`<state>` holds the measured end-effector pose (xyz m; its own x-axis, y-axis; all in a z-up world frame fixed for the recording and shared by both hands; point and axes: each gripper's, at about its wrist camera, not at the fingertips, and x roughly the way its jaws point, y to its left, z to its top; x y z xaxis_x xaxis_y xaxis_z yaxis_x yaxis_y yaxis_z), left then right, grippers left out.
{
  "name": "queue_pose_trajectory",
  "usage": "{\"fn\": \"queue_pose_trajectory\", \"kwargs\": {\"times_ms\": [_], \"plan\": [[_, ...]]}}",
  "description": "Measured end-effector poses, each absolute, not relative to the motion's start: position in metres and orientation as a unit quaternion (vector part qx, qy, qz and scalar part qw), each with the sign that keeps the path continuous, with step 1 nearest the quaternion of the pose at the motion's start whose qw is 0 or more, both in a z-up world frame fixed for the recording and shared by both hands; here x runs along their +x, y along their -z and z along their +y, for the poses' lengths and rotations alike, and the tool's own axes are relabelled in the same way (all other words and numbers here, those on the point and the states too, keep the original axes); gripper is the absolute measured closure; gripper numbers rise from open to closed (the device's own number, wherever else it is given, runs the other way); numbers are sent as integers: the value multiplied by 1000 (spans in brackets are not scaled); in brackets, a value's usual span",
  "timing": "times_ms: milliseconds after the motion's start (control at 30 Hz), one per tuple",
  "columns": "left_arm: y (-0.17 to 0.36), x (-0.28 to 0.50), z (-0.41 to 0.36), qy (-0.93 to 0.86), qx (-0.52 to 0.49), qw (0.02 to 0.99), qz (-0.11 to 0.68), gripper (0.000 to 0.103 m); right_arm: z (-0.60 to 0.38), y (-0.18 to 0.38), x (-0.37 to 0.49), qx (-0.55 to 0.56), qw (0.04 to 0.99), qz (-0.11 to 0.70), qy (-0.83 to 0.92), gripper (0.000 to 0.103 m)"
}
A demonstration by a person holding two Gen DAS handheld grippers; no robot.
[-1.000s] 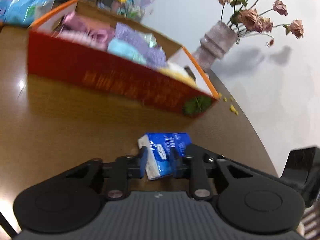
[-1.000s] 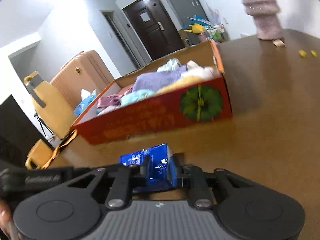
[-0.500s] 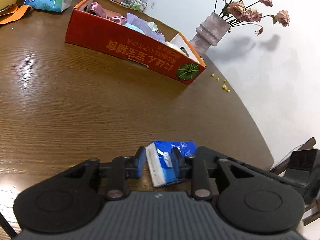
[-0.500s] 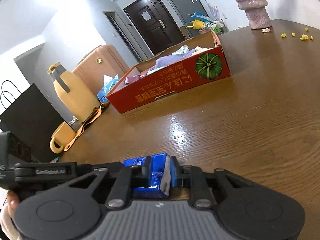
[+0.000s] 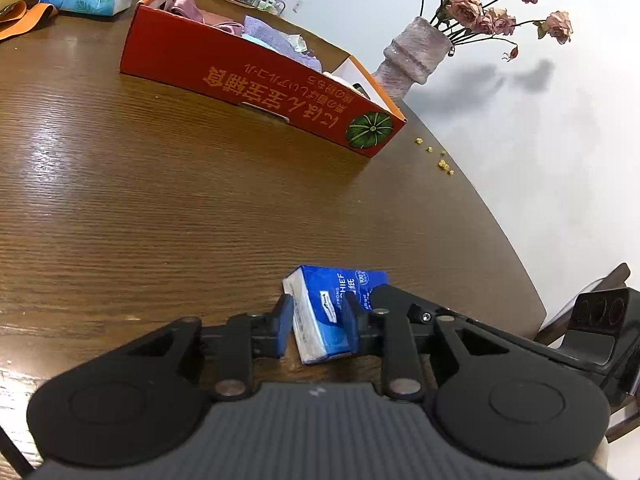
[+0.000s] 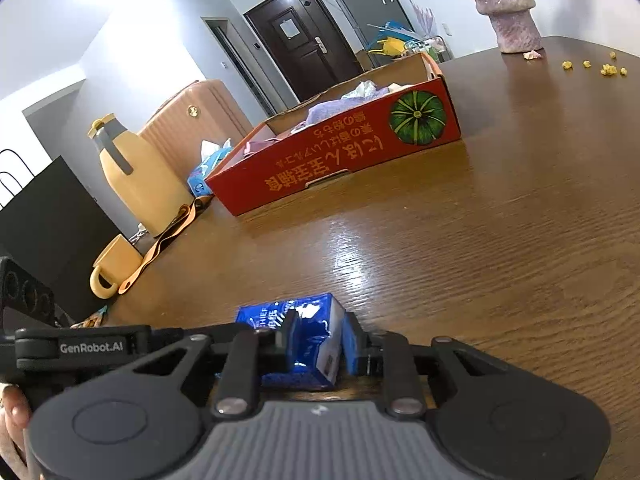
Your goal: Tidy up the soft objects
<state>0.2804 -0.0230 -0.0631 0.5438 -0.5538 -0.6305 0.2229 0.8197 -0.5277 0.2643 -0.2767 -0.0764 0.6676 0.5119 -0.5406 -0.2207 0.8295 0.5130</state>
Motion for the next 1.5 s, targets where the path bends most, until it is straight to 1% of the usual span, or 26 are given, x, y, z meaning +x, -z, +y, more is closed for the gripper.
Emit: {"fn": "queue_pose_trajectory", "kwargs": {"times_ms": [167,233,300,400,433,533,600,733,767,800,833,867,900,933,1067,1167,1300,1400,1500], "plan": [[56,282,-27,232,-187,867,398,81,-278,75,267,215,888,351,-204,84],[41,289,-33,243,-176,880,368,81,-280,66,271,213,894,341,-198,85],[21,306,-38,259,-173,888,337,81,-285,44,282,203,908,309,-197,85],[-17,361,-51,275,-161,898,304,81,-292,1,321,161,935,249,-194,85],[-28,391,-58,279,-154,900,299,81,-294,-11,340,145,943,232,-188,85],[-40,471,-75,281,-157,895,309,81,-294,-38,407,105,959,213,-158,85],[-38,530,-83,270,-168,889,330,81,-293,-43,463,79,963,220,-135,85],[-11,606,-94,244,-169,881,368,81,-296,-24,554,84,952,271,-116,85],[-2,619,-98,236,-160,880,379,81,-294,-15,574,76,949,287,-108,86],[7,629,-105,225,-140,881,391,81,-291,-7,589,60,946,301,-101,90],[16,635,-111,214,-115,882,403,82,-287,1,601,46,943,317,-91,95],[23,639,-115,208,-96,881,414,90,-281,8,608,24,940,329,-86,96],[30,644,-121,206,-83,871,439,89,-275,14,611,1,939,332,-88,97],[32,647,-122,200,-80,866,452,90,-270,19,614,-14,937,337,-90,100],[31,650,-121,193,-69,867,454,87,-261,25,626,-20,926,366,-86,99],[24,637,-118,198,-55,874,441,87,-263,25,626,-15,921,380,-85,99],[-12,612,-98,202,-48,892,401,88,-278,3,607,-7,928,362,-92,96],[-50,579,-72,184,-26,914,360,87,-286,-33,582,-13,938,333,-94,92],[-82,538,-38,144,-4,936,321,87,-295,-69,550,-17,948,305,-93,92]]}}
